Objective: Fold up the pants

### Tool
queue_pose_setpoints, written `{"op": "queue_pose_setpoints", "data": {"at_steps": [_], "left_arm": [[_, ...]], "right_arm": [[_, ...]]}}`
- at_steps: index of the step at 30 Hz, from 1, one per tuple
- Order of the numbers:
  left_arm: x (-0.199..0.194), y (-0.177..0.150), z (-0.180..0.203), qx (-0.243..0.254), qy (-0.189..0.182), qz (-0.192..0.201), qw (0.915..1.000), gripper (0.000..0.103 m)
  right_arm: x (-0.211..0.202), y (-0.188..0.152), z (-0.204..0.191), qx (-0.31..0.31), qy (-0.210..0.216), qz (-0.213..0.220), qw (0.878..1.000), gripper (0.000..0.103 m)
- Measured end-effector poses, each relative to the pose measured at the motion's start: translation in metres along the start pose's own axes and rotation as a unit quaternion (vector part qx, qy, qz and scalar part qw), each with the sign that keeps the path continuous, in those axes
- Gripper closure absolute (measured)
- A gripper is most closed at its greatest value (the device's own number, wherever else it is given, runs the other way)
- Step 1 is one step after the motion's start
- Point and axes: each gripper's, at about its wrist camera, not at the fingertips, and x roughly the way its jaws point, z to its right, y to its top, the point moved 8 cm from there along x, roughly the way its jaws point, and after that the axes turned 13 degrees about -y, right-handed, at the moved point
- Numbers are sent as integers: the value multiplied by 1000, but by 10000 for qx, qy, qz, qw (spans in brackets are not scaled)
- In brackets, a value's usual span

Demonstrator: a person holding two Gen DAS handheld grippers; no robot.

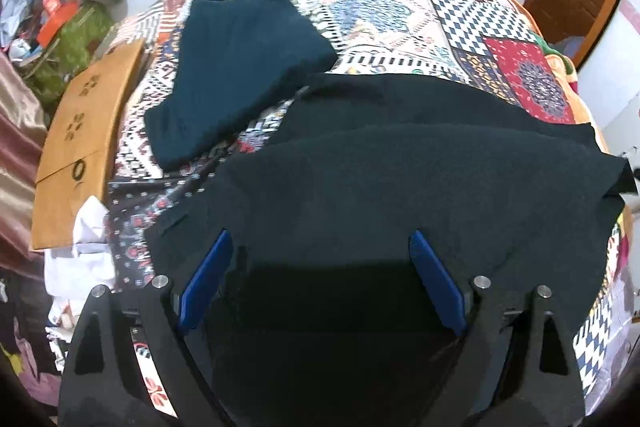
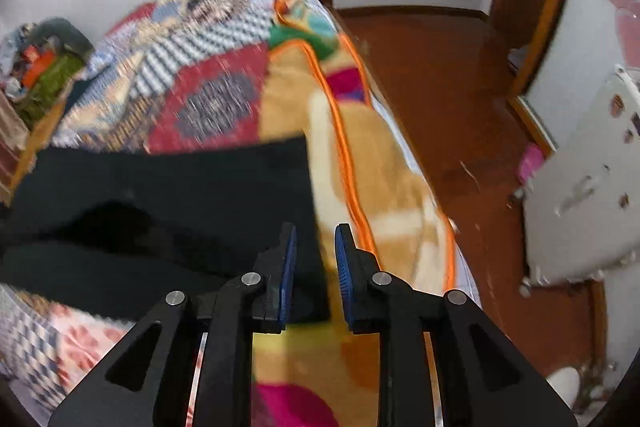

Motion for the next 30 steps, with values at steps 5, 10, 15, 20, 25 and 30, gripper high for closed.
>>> {"op": "queue_pose_setpoints", "data": {"at_steps": [5,10,15,20,25,30], "left_arm": [[-32,-4,-24,-32,203,320,9993,12],[-69,-17,-61,-185,356,528,9978,12],[-76,-53,-87,-258,276,378,9986,12],[-60,-100,-98,-263,167,11,9995,12],[-39,-132,-96,-278,-170,-199,9993,12],[-24,-134,-102,-455,-242,-11,9987,12]], "right_arm": [[-25,3,-8,-28,-4,177,9998,84],[-68,27,-67,-474,361,855,9946,60],[-98,35,-144,-896,997,1168,9841,59],[-106,16,-223,-1423,1529,1093,9718,57],[-100,-7,-291,-2166,1847,874,9546,56],[-81,-31,-333,-2905,1757,588,9388,55]]}}
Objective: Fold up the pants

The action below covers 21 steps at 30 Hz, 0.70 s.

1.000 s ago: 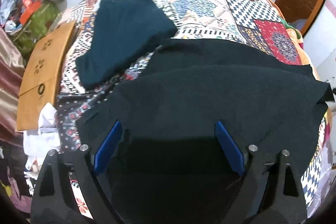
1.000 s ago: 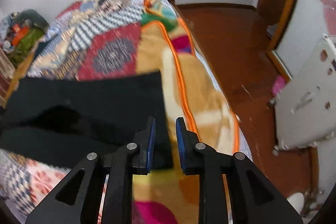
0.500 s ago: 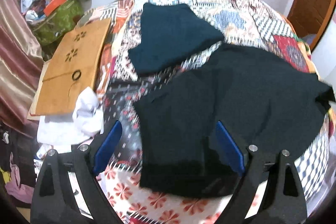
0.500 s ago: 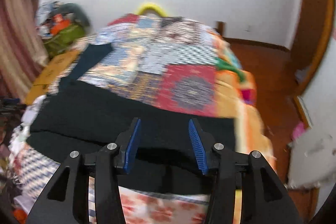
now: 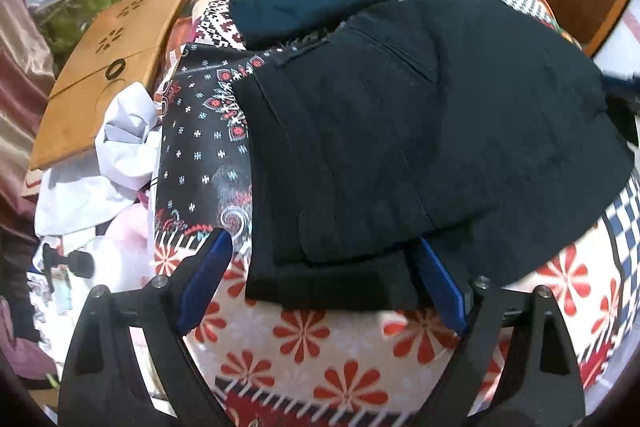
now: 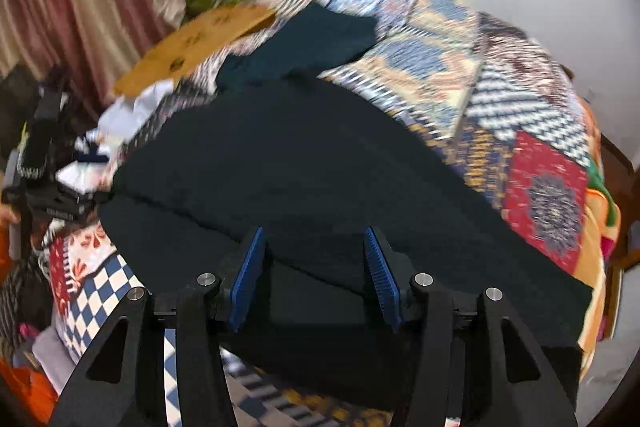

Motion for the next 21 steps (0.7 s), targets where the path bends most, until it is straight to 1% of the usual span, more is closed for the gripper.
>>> {"op": "queue_pose_setpoints", "data": {"at_steps": [2,4,6,7,8,9,14,15,16,17,18,19,20,21], "left_arm": [[2,8,-2,14,77,134,9999,14],[3,16,0,132,105,260,9995,28],[8,21,3,226,118,238,9994,57],[11,24,5,246,101,219,9994,62],[11,26,3,238,161,249,9993,67],[10,28,2,223,196,297,9991,69],[-17,43,-10,-141,21,715,9973,73],[-24,46,-10,-146,42,806,9966,73],[-31,49,-9,-125,71,896,9959,73],[-36,53,-9,-102,98,957,9953,73],[-42,57,-8,-80,130,1019,9947,74],[-45,59,-7,-70,143,1056,9943,74],[-48,62,-6,-54,160,1083,9940,74],[-50,64,-5,-36,185,1109,9937,74]], "right_arm": [[10,-2,-13,-180,69,-151,9997,55],[13,0,-22,-331,73,-170,9993,51],[13,3,-30,-463,27,-109,9989,45],[14,4,-32,-530,16,-107,9985,45],[16,5,-33,-559,31,-158,9983,45],[17,6,-35,-552,46,-198,9983,45],[17,6,-39,-500,190,-257,9982,45],[17,7,-42,-533,202,-239,9981,48],[16,8,-45,-576,218,-191,9979,53],[16,8,-50,-594,324,-157,9976,65],[16,9,-53,-582,402,-148,9974,72],[16,10,-55,-578,425,-126,9973,76],[16,11,-57,-583,453,-121,9972,83],[16,12,-60,-596,484,-204,9968,86]]}}
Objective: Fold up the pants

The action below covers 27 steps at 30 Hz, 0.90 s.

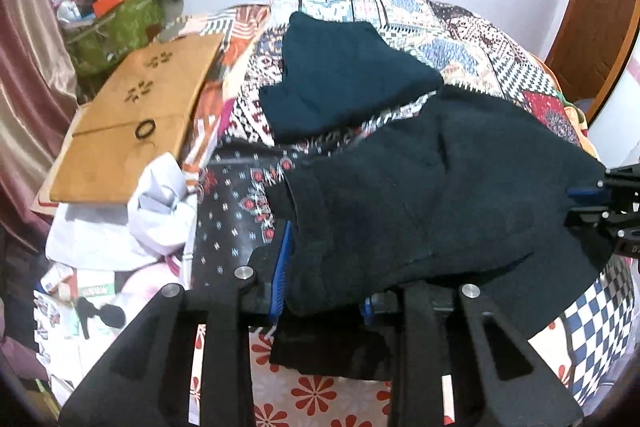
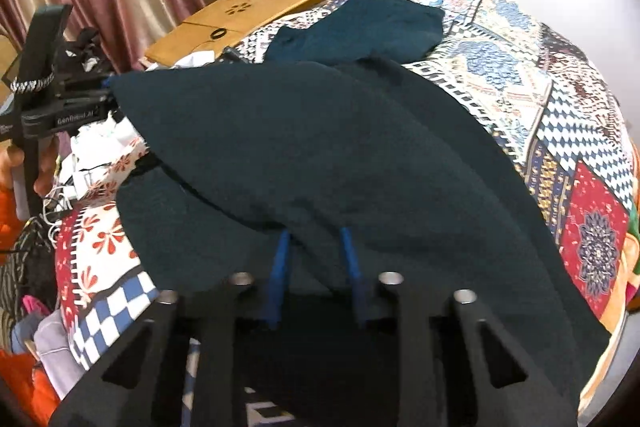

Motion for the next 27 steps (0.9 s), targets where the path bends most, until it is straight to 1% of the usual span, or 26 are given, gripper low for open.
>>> {"op": "queue_pose_setpoints", "data": {"at_steps": [1,2,3,5,8,11,14,15,16,17,19,20,22,23,24,25,26,27], "left_arm": [[-2,2,1,24,17,23,10000,74],[-5,4,2,60,54,51,10000,74],[-9,5,2,81,91,88,9999,74],[-17,5,-1,53,116,165,9998,74],[-25,-3,-10,-139,52,173,9997,74],[-25,-20,-18,-262,-15,40,9996,74],[-13,-47,-22,-374,-82,-271,9989,74],[-8,-56,-22,-385,-73,-403,9984,74],[-1,-69,-23,-402,0,-582,9975,74],[3,-77,-24,-415,22,-697,9967,73],[8,-93,-26,-471,41,-945,9944,73],[7,-99,-28,-510,55,-1038,9933,73],[3,-102,-35,-593,67,-1074,9924,72],[-3,-101,-39,-644,93,-1028,9926,69],[-7,-99,-41,-668,128,-976,9929,63],[-15,-91,-46,-696,195,-844,9938,58],[-21,-85,-48,-709,239,-735,9945,49],[-27,-75,-53,-720,304,-553,9954,43]], "right_arm": [[0,2,-1,25,10,-39,10000,90],[-2,3,-2,80,99,-86,9999,95],[-5,4,-1,122,161,-100,9997,97],[-19,8,-2,196,314,37,9993,98],[-40,9,-11,223,568,201,9979,98],[-46,3,-26,116,720,179,9972,98],[-34,-9,-37,76,783,-17,9969,97],[-26,-16,-40,97,782,-139,9968,96],[-24,-18,-40,149,795,-171,9966,95],[-23,-18,-40,213,828,-167,9962,93],[-25,-15,-38,360,870,-303,9951,92],[-27,-12,-35,421,908,-353,9944,91],[-34,-4,-30,475,947,-295,9939,86],[-39,2,-26,481,917,-209,9944,81],[-44,7,-22,474,848,-112,9952,74],[-48,9,-18,455,801,-37,9957,71],[-53,17,-12,446,734,91,9963,65],[-55,21,-8,447,702,168,9964,61]]}}
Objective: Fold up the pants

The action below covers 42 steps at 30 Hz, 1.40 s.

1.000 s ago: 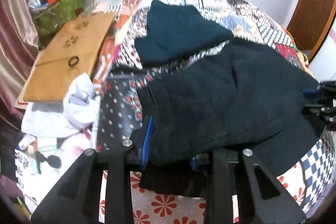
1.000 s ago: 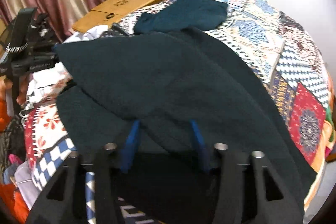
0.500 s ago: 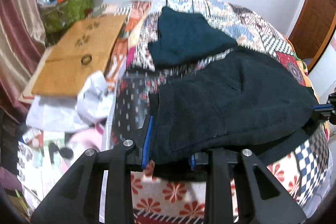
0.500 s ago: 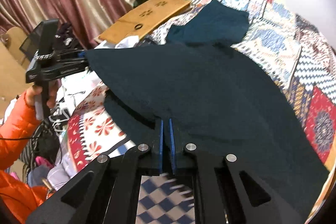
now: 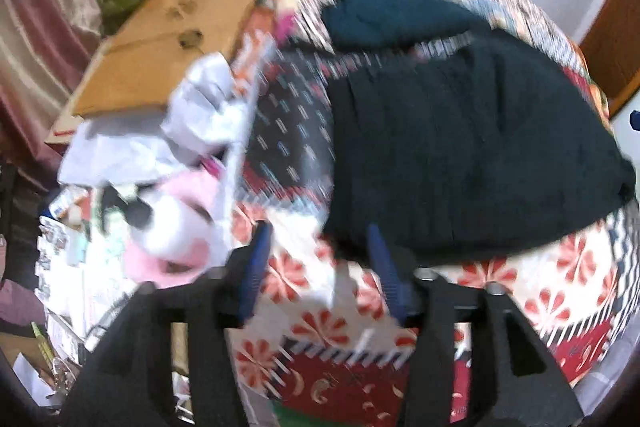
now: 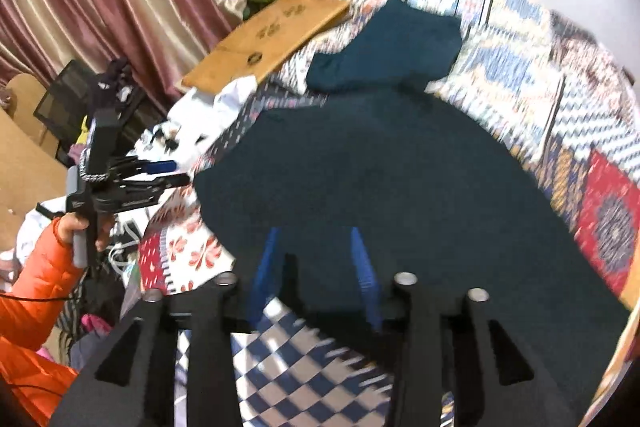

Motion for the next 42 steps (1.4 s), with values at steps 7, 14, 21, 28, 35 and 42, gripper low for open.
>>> {"op": "queue_pose_setpoints", "data": {"at_steps": [7,14,21,28,35,42], "left_arm": [[14,67,3,20,-76,287,9996,40],[86,94,26,178,-320,-249,9990,37],[123,72,20,312,212,-362,9986,22],[116,63,-1,352,943,-18,9949,11],[112,60,-9,394,1223,-65,9917,11],[69,75,4,419,983,-1,9943,14]], "right_arm": [[21,56,41,-34,-568,359,9977,58],[96,96,68,162,-567,-70,9982,58],[152,112,66,-31,-459,-357,9983,67],[159,118,63,-291,-577,-60,9979,97],[155,126,71,-72,-792,-107,9968,97],[63,117,106,577,-1100,356,9916,65]]}}
